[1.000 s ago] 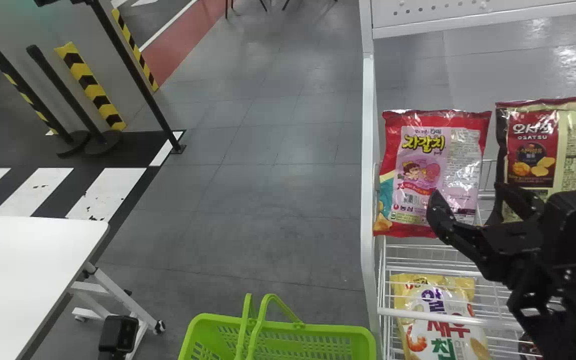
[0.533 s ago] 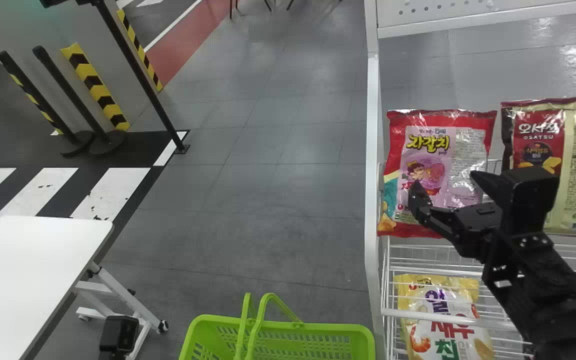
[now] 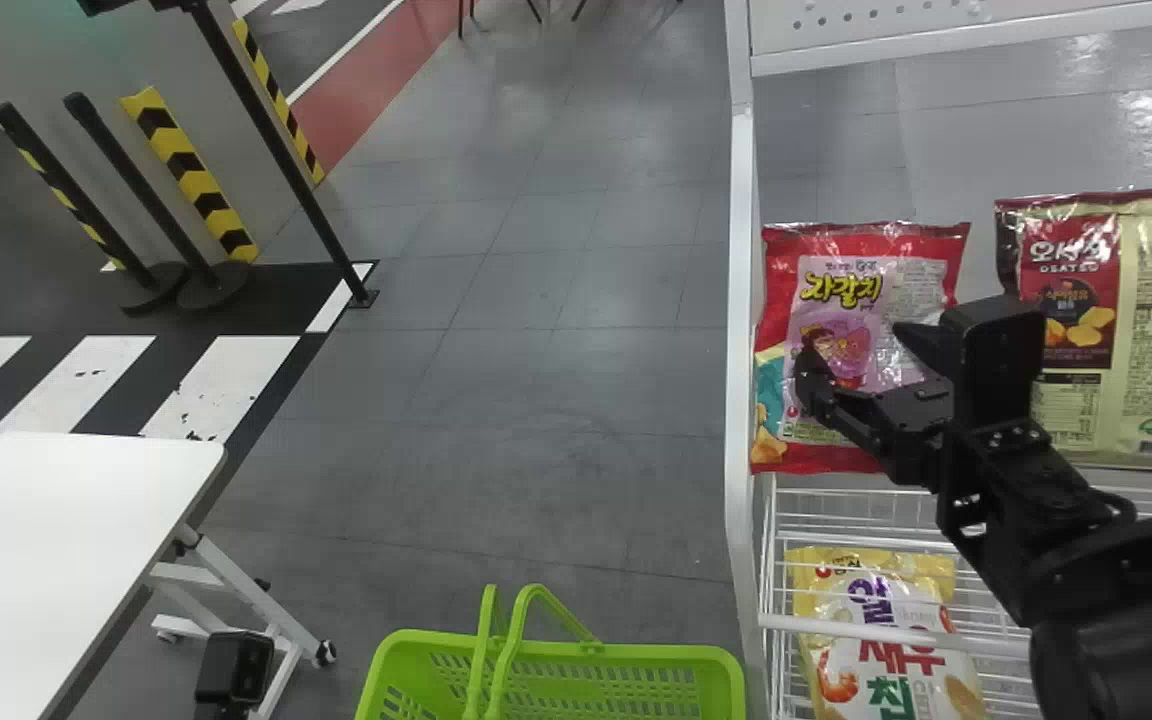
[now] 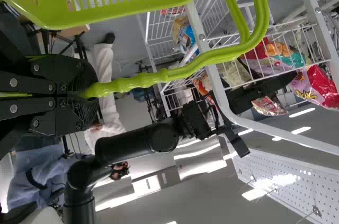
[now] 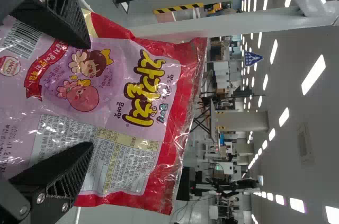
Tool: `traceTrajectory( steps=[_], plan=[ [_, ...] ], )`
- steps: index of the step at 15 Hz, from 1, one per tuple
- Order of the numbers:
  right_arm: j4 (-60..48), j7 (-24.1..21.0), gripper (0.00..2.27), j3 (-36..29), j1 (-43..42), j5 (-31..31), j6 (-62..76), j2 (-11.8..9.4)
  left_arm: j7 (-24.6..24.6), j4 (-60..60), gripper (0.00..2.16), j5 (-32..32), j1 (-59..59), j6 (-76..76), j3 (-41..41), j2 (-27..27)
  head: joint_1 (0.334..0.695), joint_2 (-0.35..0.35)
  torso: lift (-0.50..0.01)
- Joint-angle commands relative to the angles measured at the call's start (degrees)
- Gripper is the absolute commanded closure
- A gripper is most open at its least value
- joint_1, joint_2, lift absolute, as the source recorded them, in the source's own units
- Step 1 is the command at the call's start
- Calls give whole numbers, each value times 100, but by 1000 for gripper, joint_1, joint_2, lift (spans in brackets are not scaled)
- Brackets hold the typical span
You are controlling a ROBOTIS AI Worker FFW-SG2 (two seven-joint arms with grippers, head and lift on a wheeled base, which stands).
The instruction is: Hold basket handle with left hand then pick Jagalchi snack with right hand and place into basket
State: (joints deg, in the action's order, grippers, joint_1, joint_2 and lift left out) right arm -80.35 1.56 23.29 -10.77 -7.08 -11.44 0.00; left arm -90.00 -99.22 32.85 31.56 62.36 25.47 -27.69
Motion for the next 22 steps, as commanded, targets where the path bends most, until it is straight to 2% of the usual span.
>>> traceTrajectory(
  steps=[1, 2, 4, 5, 8, 12, 19, 22],
  plan=[
    [-7, 46, 613, -18, 5, 31, -259, 5, -57, -1, 2148, 2, 0, 0, 2, 0, 695, 350, -9],
    [-15, 90, 964, -18, -4, 57, -346, 5, -57, -9, 2145, 2, 9, 0, 2, 0, 695, 350, -9],
    [-33, 125, 1862, -27, 5, 31, -452, 5, -57, -27, 2145, 11, 26, 0, 11, 18, 695, 350, -9],
    [-68, 125, 2091, -44, 31, 13, -434, 5, -57, -27, 2145, 11, 26, 0, 20, 26, 695, 350, -9],
    [-569, 116, 2246, -79, 304, 57, -434, 5, -57, -27, 2145, 11, 44, 0, 64, 44, 695, 350, -9],
    [-1703, 107, 2246, -150, 919, 365, -944, 5, -57, -27, 2145, 11, 52, 0, 64, 44, 695, 350, -9],
    [-4225, -147, 2246, 263, 2044, 2131, -2860, 5, -57, -9, 2145, 11, 44, -18, 64, 62, 695, 350, -9],
    [-5078, -147, 2246, 439, 2448, 2580, -3581, 5, -57, 8, 2145, 11, 26, -35, 55, 70, 695, 350, -9]
  ],
)
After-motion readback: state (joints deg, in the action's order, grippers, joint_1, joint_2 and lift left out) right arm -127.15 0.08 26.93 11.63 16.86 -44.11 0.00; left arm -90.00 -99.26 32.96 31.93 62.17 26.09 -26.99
